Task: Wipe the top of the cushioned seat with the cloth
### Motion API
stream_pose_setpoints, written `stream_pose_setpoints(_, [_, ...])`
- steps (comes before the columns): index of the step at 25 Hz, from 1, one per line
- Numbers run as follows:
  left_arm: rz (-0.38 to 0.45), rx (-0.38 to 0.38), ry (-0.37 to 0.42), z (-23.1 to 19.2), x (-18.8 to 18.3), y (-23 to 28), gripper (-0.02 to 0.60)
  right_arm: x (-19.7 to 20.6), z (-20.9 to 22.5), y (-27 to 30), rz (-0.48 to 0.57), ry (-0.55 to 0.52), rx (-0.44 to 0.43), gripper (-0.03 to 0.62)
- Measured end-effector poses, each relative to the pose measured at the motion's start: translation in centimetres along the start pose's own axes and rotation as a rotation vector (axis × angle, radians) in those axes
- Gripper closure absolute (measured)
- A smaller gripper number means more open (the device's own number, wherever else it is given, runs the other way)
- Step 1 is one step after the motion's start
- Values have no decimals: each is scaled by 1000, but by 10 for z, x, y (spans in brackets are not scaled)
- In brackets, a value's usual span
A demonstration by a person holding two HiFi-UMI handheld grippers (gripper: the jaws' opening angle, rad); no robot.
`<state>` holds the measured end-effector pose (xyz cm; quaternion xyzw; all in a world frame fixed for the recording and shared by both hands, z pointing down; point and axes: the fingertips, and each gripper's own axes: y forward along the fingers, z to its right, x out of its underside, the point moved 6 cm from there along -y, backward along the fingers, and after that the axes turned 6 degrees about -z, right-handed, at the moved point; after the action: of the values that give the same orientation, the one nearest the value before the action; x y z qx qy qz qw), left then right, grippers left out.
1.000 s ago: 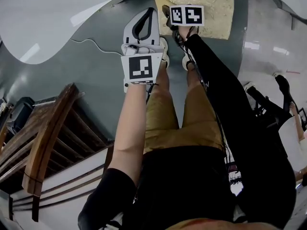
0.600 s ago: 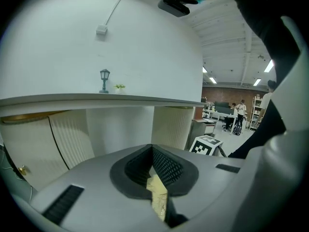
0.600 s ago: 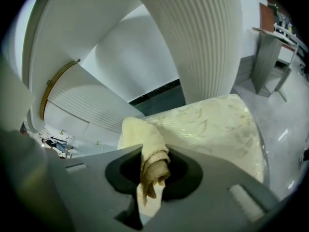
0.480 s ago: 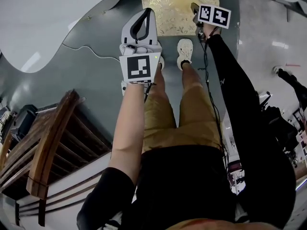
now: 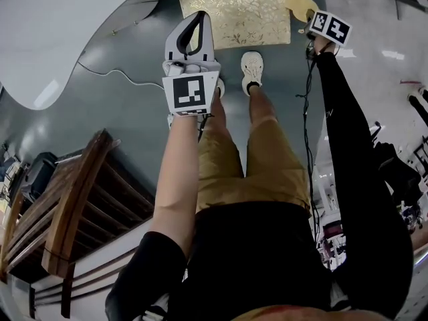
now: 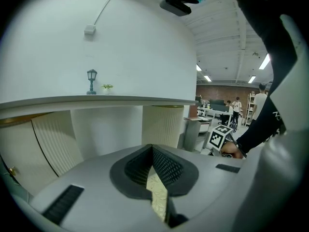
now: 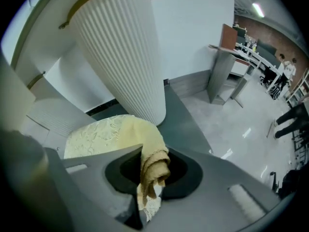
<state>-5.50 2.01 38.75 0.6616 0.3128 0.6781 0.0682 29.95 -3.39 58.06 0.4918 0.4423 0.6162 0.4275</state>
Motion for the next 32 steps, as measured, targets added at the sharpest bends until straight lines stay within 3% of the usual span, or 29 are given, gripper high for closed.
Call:
stream_pose_setpoints(9, [3, 7, 5, 8, 0, -4, 577, 7, -1, -12, 43, -11, -28, 537])
stream_pose_setpoints(16, [1, -13, -7, -8, 10, -17, 577, -1, -41, -27, 114, -31, -102, 537])
stream_pose_setpoints(23, [7, -71, -27, -45, 19, -44, 577, 17, -152, -26, 96, -133, -265, 537])
stream_pose_setpoints(29, [14, -136, -45, -81, 31, -67, 577, 62, -291, -19, 0, -300, -515, 537])
stream_pose_setpoints(32, [9, -169, -66, -92, 40, -77, 577, 89, -339, -11, -82, -355, -598, 539])
